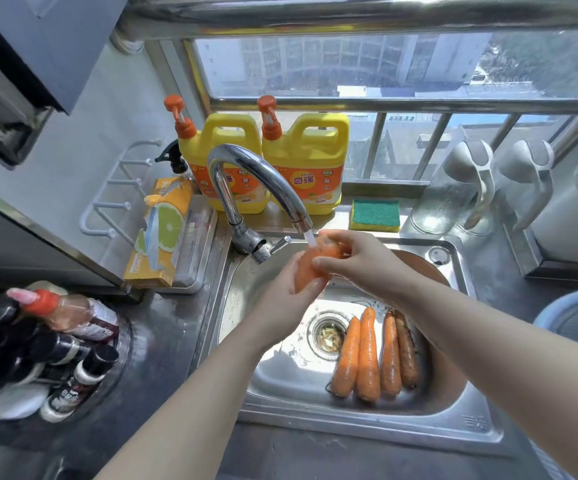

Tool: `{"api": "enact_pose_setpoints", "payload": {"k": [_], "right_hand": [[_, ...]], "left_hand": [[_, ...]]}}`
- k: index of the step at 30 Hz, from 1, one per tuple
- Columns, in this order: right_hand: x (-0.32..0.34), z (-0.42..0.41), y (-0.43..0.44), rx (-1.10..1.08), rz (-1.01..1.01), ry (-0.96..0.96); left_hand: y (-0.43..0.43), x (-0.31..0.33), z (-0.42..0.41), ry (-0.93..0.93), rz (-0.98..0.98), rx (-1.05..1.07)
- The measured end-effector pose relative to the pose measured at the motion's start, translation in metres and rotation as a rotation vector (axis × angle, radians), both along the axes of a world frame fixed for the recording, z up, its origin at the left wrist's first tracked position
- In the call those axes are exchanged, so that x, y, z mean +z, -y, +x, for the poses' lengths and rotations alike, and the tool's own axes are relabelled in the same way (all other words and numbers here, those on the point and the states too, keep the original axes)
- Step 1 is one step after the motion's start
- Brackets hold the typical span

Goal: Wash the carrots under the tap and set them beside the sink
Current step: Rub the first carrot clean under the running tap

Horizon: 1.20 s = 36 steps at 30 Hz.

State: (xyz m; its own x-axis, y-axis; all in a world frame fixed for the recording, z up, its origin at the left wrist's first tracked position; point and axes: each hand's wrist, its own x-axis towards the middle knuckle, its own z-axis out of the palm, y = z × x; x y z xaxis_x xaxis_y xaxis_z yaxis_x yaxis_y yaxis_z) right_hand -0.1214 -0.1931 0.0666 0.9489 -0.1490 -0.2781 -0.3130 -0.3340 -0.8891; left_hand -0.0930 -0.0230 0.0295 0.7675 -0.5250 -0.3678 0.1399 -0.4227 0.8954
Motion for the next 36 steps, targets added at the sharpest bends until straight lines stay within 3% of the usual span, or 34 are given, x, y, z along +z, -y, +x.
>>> {"api": "enact_pose_setpoints", "payload": {"k": [5,10,15,19,27,29,32,33,36], "right_hand": [[-0.001,0.001,-0.009,-0.055,-0.055,0.072],[-0.005,0.002,-0.004,0.014,0.177,-0.038],[-0.007,0.004,-0.014,-0.093,-0.065,0.122],[-0.004,0.002,-0.005,0.051,0.175,0.046],[-0.008,0.000,-0.019,-0.139,-0.061,0.144],[-0.009,0.002,-0.014,-0.113,0.027,0.096],[-0.009,0.003,-0.001,-0.039,0.473,-0.031],[-0.008,0.003,0.002,-0.012,0.539,-0.049],[-0.011,0.005,-0.002,-0.070,0.419,-0.023]], "left_hand": [[0.001,-0.002,-0.005,0.095,0.062,-0.003],[-0.005,-0.001,-0.006,0.049,0.095,0.025],[-0.001,0.003,-0.010,0.120,0.070,0.023],[-0.007,0.005,-0.010,0.075,0.134,0.045],[0.007,0.015,-0.011,0.177,0.253,-0.033],[0.006,0.017,-0.011,0.193,0.244,-0.042],[0.001,0.013,-0.007,0.121,0.247,-0.017],[0.000,0.011,-0.006,0.109,0.248,-0.019],[0.006,0.013,-0.008,0.142,0.254,-0.042]]}}
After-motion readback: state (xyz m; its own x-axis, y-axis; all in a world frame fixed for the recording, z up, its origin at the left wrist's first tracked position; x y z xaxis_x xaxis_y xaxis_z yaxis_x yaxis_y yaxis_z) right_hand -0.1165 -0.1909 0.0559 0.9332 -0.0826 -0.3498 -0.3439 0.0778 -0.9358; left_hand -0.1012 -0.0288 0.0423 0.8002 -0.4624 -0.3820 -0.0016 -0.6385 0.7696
